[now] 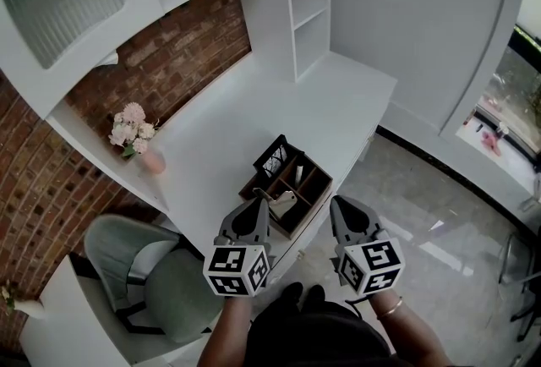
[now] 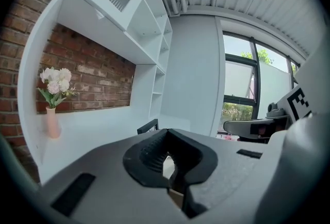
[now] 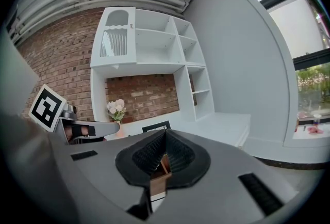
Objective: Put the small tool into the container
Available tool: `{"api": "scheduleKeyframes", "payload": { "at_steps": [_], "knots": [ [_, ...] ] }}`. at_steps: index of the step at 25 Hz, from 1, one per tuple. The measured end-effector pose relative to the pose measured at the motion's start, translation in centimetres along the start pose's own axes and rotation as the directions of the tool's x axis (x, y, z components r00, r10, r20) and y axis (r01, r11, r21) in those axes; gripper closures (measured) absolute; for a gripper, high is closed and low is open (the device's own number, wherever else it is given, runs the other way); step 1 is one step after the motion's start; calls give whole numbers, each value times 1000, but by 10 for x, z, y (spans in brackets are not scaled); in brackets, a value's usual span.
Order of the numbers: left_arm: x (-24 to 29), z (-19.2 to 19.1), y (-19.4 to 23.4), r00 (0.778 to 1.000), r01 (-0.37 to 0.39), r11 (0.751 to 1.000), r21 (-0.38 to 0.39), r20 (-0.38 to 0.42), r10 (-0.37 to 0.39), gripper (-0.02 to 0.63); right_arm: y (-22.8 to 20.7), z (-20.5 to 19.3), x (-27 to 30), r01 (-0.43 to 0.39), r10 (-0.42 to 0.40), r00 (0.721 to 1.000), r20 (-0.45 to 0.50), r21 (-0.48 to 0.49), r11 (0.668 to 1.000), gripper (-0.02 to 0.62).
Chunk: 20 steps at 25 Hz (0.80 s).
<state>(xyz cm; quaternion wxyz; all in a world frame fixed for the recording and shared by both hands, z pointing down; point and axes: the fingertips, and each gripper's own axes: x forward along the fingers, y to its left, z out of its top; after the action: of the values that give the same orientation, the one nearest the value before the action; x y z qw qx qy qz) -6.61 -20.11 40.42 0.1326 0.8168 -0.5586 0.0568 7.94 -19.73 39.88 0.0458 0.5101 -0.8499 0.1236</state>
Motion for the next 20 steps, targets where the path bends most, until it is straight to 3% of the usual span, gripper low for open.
{"api": "scheduleKeyframes", "payload": {
  "at_steps": [20],
  "knots": [
    [4, -3, -8, 1000, 26, 1000, 8, -16, -26, 597, -11, -1, -11, 28, -28, 1000, -2, 4, 1000, 592]
  ]
}}
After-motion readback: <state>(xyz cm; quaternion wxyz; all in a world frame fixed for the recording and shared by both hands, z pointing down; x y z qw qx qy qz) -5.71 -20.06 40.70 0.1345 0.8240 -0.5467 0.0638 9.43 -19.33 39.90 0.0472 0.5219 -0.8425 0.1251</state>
